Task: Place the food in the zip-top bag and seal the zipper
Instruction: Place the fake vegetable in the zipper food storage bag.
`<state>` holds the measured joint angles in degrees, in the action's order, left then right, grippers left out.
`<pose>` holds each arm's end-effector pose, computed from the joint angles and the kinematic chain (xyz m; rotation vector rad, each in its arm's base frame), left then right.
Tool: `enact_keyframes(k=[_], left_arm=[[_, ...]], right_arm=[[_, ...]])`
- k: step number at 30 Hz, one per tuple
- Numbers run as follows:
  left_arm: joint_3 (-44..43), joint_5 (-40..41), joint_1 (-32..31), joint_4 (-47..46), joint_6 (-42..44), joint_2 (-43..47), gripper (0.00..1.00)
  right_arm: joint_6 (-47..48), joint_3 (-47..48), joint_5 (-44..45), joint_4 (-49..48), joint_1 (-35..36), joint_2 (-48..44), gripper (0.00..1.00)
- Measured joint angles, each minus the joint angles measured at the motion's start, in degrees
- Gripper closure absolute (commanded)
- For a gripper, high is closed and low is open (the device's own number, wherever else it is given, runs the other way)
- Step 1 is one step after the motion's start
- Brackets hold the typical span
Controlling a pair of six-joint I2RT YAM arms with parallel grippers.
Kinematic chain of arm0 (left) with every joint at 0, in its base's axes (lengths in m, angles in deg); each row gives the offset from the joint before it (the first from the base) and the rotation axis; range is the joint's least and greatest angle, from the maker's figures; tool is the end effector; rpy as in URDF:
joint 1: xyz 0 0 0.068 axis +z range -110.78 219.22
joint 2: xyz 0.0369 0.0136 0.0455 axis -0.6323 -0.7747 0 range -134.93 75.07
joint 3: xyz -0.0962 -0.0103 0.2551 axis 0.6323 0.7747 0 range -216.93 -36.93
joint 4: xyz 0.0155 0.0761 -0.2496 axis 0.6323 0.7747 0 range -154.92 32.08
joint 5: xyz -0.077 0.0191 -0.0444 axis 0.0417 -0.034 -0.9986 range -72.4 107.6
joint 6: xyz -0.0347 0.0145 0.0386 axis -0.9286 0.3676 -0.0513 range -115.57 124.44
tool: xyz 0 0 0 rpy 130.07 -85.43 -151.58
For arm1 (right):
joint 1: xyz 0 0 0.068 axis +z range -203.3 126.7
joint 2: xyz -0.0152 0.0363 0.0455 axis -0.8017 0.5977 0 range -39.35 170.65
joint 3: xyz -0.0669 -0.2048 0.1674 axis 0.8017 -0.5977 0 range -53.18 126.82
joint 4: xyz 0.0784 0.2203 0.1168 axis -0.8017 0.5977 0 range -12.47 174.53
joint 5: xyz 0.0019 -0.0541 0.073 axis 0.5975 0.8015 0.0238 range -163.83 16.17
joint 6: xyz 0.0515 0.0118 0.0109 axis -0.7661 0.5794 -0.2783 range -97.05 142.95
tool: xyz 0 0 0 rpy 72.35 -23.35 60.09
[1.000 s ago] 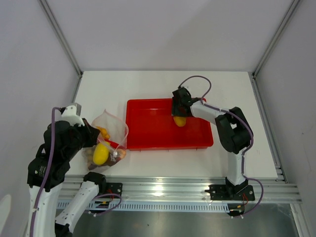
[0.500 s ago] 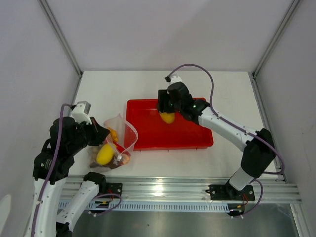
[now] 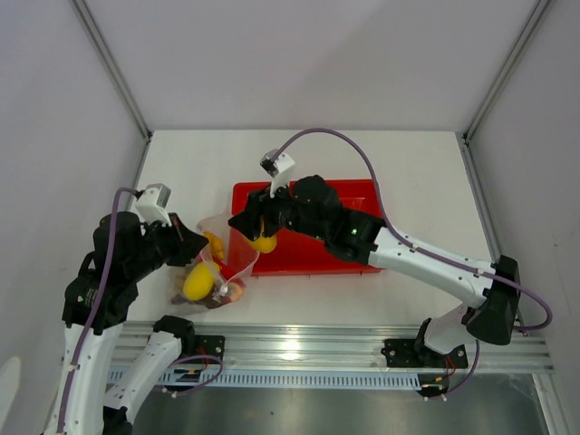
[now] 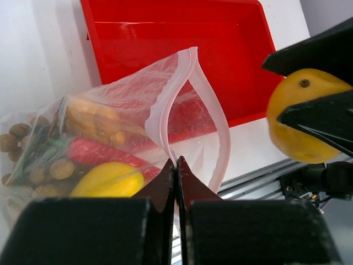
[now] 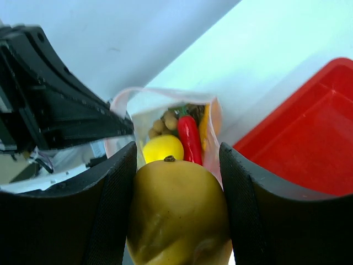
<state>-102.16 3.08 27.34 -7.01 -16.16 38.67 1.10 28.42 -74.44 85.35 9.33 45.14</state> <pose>0.0842 -0.0269 0.3882 -0.0027 2.1178 -0.6056 0.1605 0.3110 0.4035 -0.6651 1.7661 1.0586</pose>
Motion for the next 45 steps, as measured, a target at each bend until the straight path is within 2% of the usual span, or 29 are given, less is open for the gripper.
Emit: enact_keyframes(k=[9, 11, 12, 14, 15, 17, 19, 26, 33, 39, 45], left_arm=[[0.09, -4.2, 0.0, -1.6, -2.47, -0.04, 0.99], [0.09, -5.31, 0.0, -2.16, -3.1, -0.04, 0.99], [0.09, -5.81, 0.0, -2.45, -3.41, -0.04, 0.99], [0.09, -6.19, 0.0, -2.56, -3.56, -0.04, 0.99], [0.09, -6.47, 0.0, -2.54, -3.65, -0.04, 0.99], [0.09, -6.64, 0.0, -2.43, -3.85, -0.02, 1.0], [0.09, -6.86, 0.0, -2.49, -3.93, 0.07, 1.0], [0.31, -7.32, 0.0, -2.58, -4.42, 0.2, 0.99], [0.31, -7.37, 0.0, -2.75, -4.39, 0.2, 0.99], [0.31, -7.45, 0.0, -2.8, -4.39, 0.2, 0.99], [0.31, -8.28, 0.0, -2.93, -4.39, 0.2, 0.99]], right_arm=[[-4.55, -2.08, 8.0, -12.52, 4.76, 4.48, 0.98], [-4.76, -2.1, 10.32, -14.58, 6.03, 5.66, 0.85], [-4.9, -2.1, 11.43, -15.34, 6.67, 6.19, 0.69], [-4.92, -2.1, 13.35, -16.09, 7.65, 6.95, 0.53], [-4.87, -2.1, 14.38, -16.13, 8.11, 7.23, 0.39], [-4.74, -2.1, 16.74, -16.0, 8.74, 7.5, 0.3], [-4.74, -2.08, 18.4, -15.61, 8.92, 7.5, 0.12], [-3.69, -1.9, 21.81, -13.4, 8.94, 7.5, 0.11], [-3.37, 2.82, 24.15, -2.19, 8.41, 6.97, 0.28], [-3.41, 4.39, 24.41, 9.35, 6.84, 3.61, 0.33], [-3.39, 3.28, 23.37, 14.49, 5.86, 1.79, 0.41]])
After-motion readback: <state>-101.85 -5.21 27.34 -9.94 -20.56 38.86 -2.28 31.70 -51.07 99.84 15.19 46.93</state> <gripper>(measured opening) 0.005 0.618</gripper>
